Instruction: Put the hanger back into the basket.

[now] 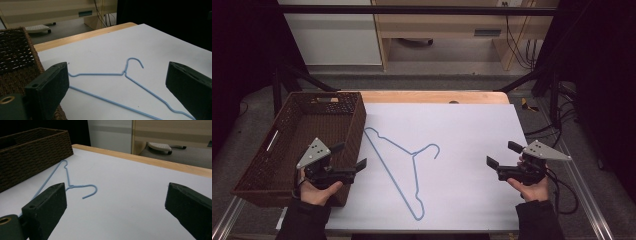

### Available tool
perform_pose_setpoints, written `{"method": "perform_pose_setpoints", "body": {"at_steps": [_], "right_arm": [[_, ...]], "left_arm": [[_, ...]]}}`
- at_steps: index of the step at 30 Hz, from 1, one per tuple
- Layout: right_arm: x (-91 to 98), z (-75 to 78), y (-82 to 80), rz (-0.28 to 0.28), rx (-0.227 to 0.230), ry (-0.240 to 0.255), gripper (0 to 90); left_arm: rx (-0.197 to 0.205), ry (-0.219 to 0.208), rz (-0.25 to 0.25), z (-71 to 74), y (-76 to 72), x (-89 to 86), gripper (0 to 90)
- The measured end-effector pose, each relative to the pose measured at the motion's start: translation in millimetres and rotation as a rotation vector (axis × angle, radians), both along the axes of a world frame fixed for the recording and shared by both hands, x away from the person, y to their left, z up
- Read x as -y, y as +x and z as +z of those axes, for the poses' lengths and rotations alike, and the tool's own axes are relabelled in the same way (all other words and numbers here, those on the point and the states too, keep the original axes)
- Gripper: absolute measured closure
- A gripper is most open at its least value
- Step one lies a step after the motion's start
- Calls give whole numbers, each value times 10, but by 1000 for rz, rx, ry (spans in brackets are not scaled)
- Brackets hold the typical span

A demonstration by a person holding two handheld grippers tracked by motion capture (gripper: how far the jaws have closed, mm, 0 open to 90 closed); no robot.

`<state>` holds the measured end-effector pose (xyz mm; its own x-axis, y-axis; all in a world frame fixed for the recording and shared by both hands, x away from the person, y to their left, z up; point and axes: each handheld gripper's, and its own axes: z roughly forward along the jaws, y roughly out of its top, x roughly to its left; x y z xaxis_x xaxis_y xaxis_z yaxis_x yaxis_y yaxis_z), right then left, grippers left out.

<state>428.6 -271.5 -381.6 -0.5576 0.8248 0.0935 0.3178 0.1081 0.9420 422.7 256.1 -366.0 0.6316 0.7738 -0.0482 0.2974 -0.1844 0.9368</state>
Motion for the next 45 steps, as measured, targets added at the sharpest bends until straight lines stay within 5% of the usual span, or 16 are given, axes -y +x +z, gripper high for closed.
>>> {"method": "perform_pose_setpoints", "body": {"at_steps": [15, 36, 45], "right_arm": [[-210, 53, 0, -4, -15, -55, 74], [-1119, 8, 144, 117, -108, -181, 122], [-1473, -60, 344, 160, -143, -184, 181]], "left_arm": [[-1, 25, -27, -6, -28, 153, 57], [-28, 54, -62, -100, -22, 328, 72], [-29, 54, -64, -99, -25, 328, 73]]}}
